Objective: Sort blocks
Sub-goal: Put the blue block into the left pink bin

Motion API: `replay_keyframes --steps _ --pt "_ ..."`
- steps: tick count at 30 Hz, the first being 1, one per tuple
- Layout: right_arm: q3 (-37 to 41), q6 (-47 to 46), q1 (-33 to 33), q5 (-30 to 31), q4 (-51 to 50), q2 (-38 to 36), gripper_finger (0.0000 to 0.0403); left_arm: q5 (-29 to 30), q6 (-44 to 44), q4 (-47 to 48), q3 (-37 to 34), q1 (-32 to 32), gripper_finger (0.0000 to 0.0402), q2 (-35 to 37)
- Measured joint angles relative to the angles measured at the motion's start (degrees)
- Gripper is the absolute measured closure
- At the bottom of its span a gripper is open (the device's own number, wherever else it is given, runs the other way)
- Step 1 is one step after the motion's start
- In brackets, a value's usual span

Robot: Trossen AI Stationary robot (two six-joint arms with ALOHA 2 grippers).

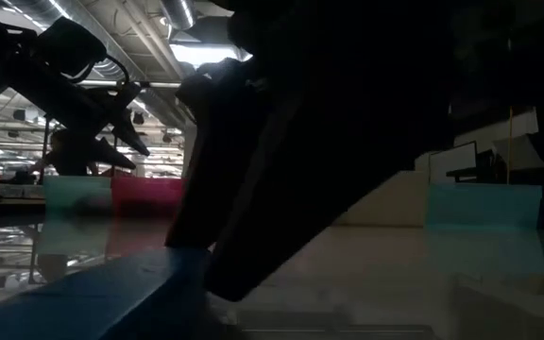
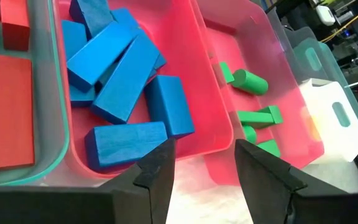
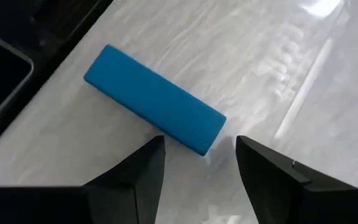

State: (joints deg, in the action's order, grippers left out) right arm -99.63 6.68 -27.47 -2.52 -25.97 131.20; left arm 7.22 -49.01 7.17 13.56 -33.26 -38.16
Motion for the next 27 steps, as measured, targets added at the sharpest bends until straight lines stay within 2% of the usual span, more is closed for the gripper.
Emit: replay_keyframes --steps 5,11,23,27 --pt "0.0 7.3 0.14 -1.08 -0.07 0.44 0.0205 0.0 -0.02 0.01 0.0 0.0 0.0247 -0.01" --pt "0.0 15.34 0.03 2.68 -0.02 0.2 0.0205 0.0 -0.02 0.01 0.0 0.0 0.0247 -0.01" --pt "-0.59 35.5 0.14 3.05 -0.69 0.11 0.0205 0.0 -0.01 0.21 0.0 0.0 0.0247 -0.03" --pt "-0.92 37.3 0.12 3.06 -1.08 0.11 0.0205 0.0 -0.01 1.3 0.0 0.0 0.0247 -0.03"
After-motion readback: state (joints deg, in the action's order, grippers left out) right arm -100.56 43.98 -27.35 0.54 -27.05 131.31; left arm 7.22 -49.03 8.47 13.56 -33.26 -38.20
